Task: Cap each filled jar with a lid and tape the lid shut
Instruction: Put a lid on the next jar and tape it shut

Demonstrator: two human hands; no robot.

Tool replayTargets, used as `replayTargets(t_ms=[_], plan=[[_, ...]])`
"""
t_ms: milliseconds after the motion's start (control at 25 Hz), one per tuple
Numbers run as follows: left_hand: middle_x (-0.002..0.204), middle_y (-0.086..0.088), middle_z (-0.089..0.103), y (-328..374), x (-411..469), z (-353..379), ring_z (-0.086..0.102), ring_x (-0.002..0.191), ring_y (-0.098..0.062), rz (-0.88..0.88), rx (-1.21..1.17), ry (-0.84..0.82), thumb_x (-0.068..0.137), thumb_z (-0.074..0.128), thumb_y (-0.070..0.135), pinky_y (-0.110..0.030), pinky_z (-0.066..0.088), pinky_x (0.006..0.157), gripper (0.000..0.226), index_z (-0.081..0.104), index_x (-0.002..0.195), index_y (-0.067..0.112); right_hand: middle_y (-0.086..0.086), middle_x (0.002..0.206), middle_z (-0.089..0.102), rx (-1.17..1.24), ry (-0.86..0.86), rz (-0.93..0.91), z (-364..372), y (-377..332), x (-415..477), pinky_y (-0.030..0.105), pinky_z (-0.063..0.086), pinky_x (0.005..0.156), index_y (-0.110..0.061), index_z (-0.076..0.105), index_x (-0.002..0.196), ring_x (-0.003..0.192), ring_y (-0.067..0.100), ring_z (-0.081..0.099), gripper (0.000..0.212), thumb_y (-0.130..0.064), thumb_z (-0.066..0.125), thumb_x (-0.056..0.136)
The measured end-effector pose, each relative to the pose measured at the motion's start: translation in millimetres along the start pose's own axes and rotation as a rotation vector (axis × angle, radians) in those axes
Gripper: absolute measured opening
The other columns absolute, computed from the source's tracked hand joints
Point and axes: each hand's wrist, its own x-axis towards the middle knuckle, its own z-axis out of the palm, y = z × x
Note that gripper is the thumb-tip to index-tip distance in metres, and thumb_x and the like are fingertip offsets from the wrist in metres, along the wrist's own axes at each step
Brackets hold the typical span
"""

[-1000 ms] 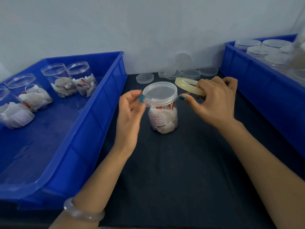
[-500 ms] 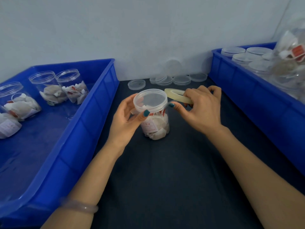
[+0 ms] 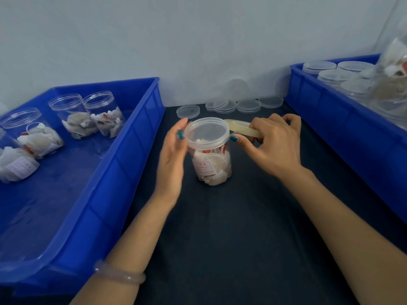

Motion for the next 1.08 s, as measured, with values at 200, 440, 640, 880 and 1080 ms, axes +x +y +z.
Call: replayTargets(t_ms=[200,440,640,880,1080], plan=[[0.122,0.026,0.053,4.7,6.8,28.0,0.049,0.111,0.021,0.001,0.206,0.049,0.057,0.081,0.061,-0.001,0.041,0.085,0.100,0.039,0.141,0.027,-0.005,0.064,0.053,0.015,-0.017,0.000,-1.8,4.3,1.8,0.042,0.029,0.085,-0.022,0.054,0.070,0.070,0.018,0.047,0.063,-0.070,0.021,0.093],[0.104,0.020,0.068,4.1,17.0,16.1,0.062,0.097,0.011,-0.053,0.094,0.140,0.043,0.084,0.065,-0.009,0.050,0.076,0.086,0.056,0.115,0.028,-0.006,0.062,0.054,-0.043,0.047,-0.026,-7.9,15.6,6.4,0.041,0.029,0.089,-0.020,0.058,0.067,0.070,0.016,0.046,0.061,-0.072,0.036,0.089],[0.105,0.014,0.073,10.7,16.3,11.4,0.068,0.103,-0.004,-0.169,-0.068,-0.018,0.030,0.082,0.080,-0.024,0.055,0.087,0.102,0.063,0.116,0.028,-0.004,0.059,0.054,0.036,0.003,0.013,-8.8,10.7,6.7,0.038,0.027,0.089,-0.021,0.055,0.063,0.067,0.016,0.047,0.066,-0.079,0.030,0.085],[0.107,0.007,0.074,12.7,13.1,10.2,0.068,0.108,-0.013,-0.207,-0.153,-0.142,0.035,0.081,0.079,-0.031,0.055,0.089,0.092,0.066,0.111,0.029,-0.005,0.059,0.052,0.051,-0.101,0.032,-10.0,3.4,9.2,0.035,0.023,0.088,-0.024,0.052,0.063,0.068,0.014,0.047,0.068,-0.082,0.022,0.082],[0.110,0.000,0.075,10.1,12.6,4.3,0.069,0.107,-0.017,-0.233,-0.203,-0.246,0.041,0.082,0.077,-0.030,0.057,0.084,0.081,0.072,0.108,0.031,-0.004,0.059,0.052,0.166,-0.339,0.099,-11.3,1.3,11.2,0.034,0.025,0.092,-0.023,0.058,0.066,0.071,0.009,0.049,0.078,-0.090,0.019,0.074]])
